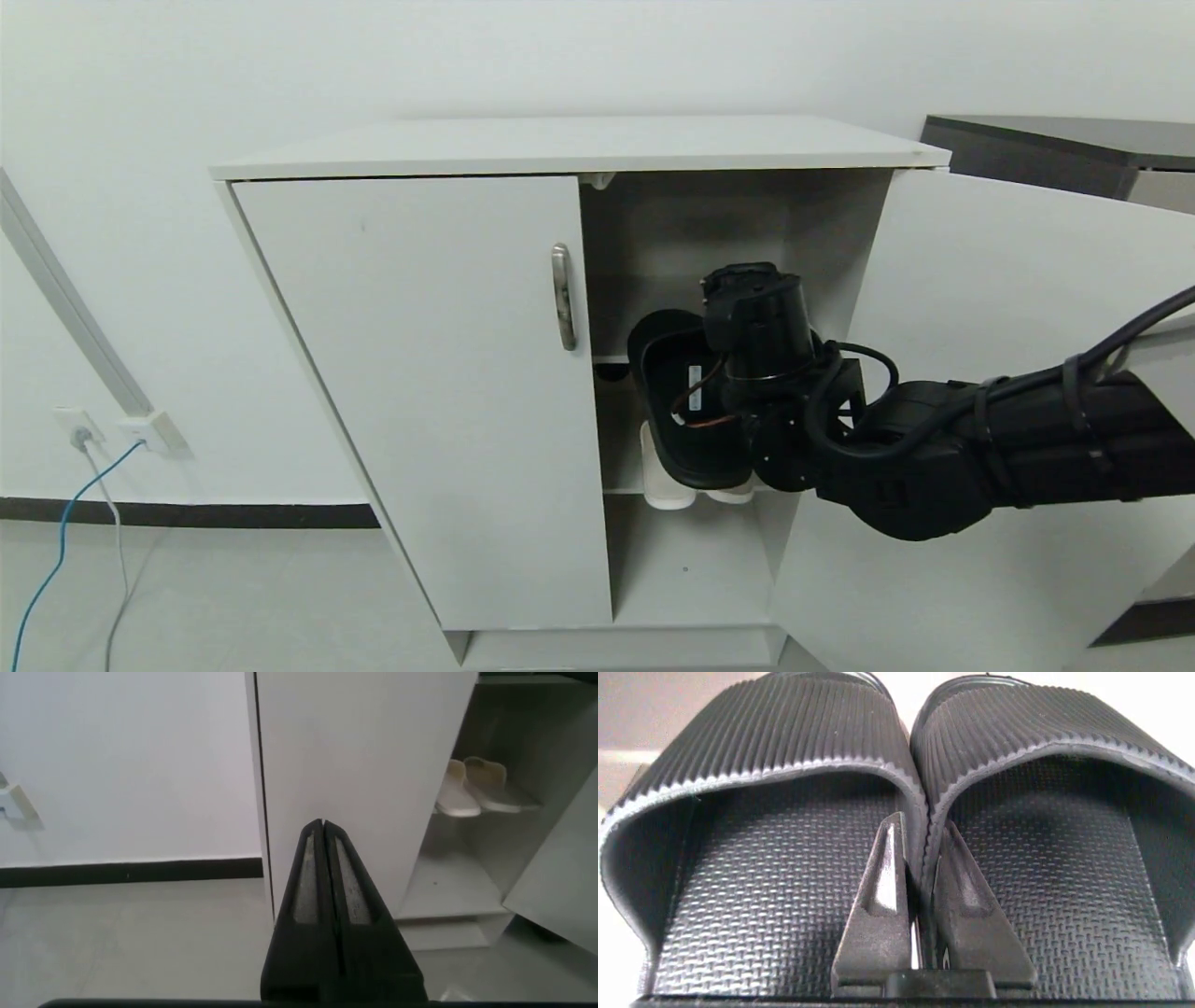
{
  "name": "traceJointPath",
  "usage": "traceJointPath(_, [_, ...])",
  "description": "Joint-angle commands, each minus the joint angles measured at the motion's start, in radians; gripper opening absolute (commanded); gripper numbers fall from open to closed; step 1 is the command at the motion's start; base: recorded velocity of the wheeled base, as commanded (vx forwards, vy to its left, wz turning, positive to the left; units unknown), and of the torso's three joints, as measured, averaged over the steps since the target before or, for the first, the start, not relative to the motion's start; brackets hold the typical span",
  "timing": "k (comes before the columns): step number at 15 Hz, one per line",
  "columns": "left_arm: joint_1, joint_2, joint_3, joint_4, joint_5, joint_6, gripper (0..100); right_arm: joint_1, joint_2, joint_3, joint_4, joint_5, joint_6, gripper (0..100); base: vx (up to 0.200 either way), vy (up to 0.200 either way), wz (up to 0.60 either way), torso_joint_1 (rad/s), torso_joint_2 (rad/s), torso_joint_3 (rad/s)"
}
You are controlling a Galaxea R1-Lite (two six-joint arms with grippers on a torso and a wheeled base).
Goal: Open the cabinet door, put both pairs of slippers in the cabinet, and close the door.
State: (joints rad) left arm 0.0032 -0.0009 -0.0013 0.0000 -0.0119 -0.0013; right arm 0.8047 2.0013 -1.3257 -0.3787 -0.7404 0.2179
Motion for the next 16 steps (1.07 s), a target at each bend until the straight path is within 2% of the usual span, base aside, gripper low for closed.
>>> traceJointPath(1, [0.000, 0.001, 0.000, 0.000, 0.000, -0.002, 0, -0.001, 0.001, 0.000, 0.000, 0.003, 0.001, 0, 0.200, 0.000, 0.00, 0.002, 0.00, 0.002])
traceJointPath(2, [0.000, 0.001, 0.000, 0.000, 0.001, -0.002, 0, -0.001, 0.001, 0.000, -0.002, 0.003, 0.001, 0, 0.200, 0.000, 0.00, 0.002, 0.01, 0.002])
traceJointPath(8, [0.000, 0.001, 0.000, 0.000, 0.004, -0.002, 0, -0.007, 0.013, -0.043, 0.004, 0.052, -0.002, 0, 0.000, 0.000, 0.00, 0.000, 0.00, 0.000])
traceJointPath(16, [0.000, 0.001, 0.000, 0.000, 0.006, -0.002, 0, -0.084, 0.172, -0.352, 0.213, 0.059, 0.011, 0, 0.000, 0.000, 0.00, 0.000, 0.00, 0.000])
